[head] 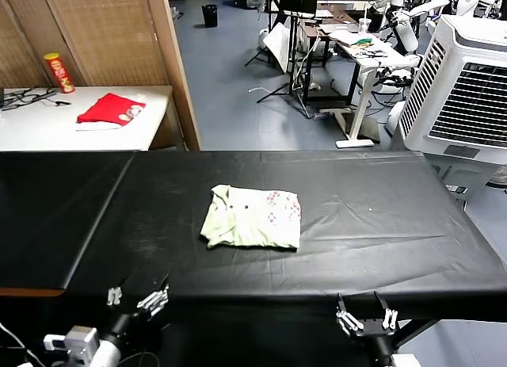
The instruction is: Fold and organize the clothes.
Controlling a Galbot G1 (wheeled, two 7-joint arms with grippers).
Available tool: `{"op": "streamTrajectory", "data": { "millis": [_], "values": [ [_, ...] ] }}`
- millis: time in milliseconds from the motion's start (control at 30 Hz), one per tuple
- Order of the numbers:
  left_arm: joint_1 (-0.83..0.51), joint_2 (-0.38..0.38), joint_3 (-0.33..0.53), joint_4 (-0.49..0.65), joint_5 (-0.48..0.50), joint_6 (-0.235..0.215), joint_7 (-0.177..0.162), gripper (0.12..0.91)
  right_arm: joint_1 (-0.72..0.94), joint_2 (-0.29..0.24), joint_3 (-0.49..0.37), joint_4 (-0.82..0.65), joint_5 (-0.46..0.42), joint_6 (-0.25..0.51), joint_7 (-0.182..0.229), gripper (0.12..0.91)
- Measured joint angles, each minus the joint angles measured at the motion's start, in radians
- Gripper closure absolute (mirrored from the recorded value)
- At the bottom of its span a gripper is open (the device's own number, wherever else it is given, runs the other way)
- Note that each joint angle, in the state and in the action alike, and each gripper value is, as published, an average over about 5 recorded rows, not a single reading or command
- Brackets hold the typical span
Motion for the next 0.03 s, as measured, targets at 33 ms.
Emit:
{"op": "streamTrajectory", "data": {
  "millis": [33],
  "values": [
    [0.001, 0.000, -0.001, -0.001, 0.000, 0.001, 0.001, 0.232, -0.001, 0.000, 0.001, 0.001, 0.001, -0.003, 0.000, 0.227]
  ]
}}
